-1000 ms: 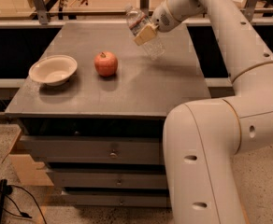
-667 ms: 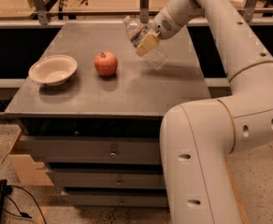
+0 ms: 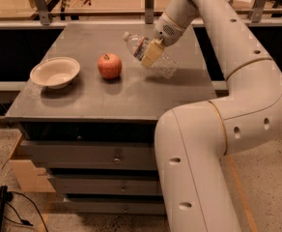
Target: Knock water bottle over
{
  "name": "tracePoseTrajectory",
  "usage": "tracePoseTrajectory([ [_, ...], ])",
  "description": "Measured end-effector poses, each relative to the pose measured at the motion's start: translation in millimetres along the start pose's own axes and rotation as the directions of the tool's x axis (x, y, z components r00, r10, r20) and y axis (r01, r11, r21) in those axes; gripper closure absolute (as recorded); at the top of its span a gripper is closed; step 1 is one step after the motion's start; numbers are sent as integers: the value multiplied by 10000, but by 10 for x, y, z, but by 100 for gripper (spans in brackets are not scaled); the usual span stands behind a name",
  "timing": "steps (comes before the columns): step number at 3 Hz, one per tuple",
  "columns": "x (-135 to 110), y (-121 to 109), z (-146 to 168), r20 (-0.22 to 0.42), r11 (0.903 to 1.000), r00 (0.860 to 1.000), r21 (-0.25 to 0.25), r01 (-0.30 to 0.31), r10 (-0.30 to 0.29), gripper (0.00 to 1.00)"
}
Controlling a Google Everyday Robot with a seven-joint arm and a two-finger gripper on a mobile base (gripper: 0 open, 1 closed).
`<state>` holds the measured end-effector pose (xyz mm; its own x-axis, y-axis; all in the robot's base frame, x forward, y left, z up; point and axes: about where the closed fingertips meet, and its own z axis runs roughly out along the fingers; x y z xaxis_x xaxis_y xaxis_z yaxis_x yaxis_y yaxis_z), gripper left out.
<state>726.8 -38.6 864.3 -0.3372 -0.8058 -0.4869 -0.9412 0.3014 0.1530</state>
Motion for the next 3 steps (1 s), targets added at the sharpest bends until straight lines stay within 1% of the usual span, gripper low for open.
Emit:
tracePoseTrajectory([
  [1,41,-14,7,-246,10000,9997,67,-59,61,28],
  [2,124,-40,-34,-373,9993,9988,187,-326,332,5],
  [3,168,-47,-84,-365,9985,9981,258,-483,493,0],
])
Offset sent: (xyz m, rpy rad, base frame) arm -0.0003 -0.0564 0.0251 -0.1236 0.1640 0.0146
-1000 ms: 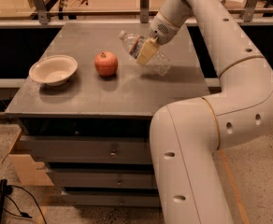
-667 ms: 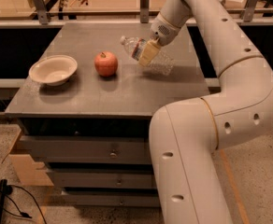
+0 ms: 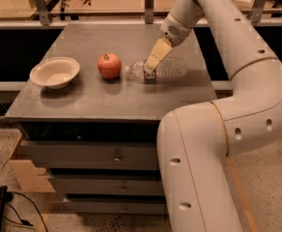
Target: Knock water bottle over
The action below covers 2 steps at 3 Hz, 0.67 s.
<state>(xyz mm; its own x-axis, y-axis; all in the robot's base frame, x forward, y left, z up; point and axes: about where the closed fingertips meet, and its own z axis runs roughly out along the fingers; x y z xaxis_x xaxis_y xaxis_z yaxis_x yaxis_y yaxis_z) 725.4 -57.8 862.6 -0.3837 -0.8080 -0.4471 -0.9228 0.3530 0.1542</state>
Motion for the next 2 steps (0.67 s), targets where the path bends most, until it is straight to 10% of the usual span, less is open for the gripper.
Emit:
tracePoseTrajectory([
  [2,16,-3,-57,69,10000,10000,80,19,-19,0],
])
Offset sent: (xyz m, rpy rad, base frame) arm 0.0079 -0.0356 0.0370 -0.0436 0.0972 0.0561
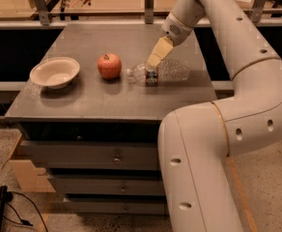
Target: Knock water bottle over
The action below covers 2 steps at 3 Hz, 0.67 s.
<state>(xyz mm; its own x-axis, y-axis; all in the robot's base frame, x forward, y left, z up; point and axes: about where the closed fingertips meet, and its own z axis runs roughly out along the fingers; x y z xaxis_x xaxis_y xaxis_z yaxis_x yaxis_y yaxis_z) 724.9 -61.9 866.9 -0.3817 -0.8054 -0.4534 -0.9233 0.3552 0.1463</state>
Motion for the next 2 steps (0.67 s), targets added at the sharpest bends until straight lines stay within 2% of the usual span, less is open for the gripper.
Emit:
tracePoseTrajectory([
  [1,-2,9,-24,52,10000,10000,1,57,-57,0],
  [2,-54,-43,-289,970,9973,9937,519,511,-560,0],
])
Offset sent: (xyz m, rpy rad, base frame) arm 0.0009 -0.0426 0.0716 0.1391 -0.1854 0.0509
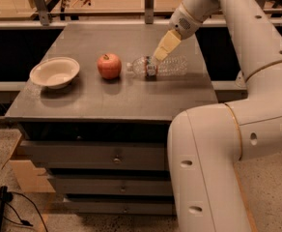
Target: Knock water bottle over
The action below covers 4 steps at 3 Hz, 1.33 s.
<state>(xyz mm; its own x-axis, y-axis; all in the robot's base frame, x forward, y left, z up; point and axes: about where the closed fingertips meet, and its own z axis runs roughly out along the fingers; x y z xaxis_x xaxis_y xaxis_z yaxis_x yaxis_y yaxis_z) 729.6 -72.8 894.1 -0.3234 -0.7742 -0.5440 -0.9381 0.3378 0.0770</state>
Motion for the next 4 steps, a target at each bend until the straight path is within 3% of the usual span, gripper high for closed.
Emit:
tracePoseTrajectory([
  [1,23,-66,-462,1134,9963,9924,764,386,-472,0],
  [2,169,-253,-957,1902,9793,9816,2011,-238,-152,0],
  [3,456,-488,-1444,2856,9348,9548,3099,-1736,827,0],
  [4,585,-531,-1984,4131,8769,9043,3891,-2821,1076,0],
])
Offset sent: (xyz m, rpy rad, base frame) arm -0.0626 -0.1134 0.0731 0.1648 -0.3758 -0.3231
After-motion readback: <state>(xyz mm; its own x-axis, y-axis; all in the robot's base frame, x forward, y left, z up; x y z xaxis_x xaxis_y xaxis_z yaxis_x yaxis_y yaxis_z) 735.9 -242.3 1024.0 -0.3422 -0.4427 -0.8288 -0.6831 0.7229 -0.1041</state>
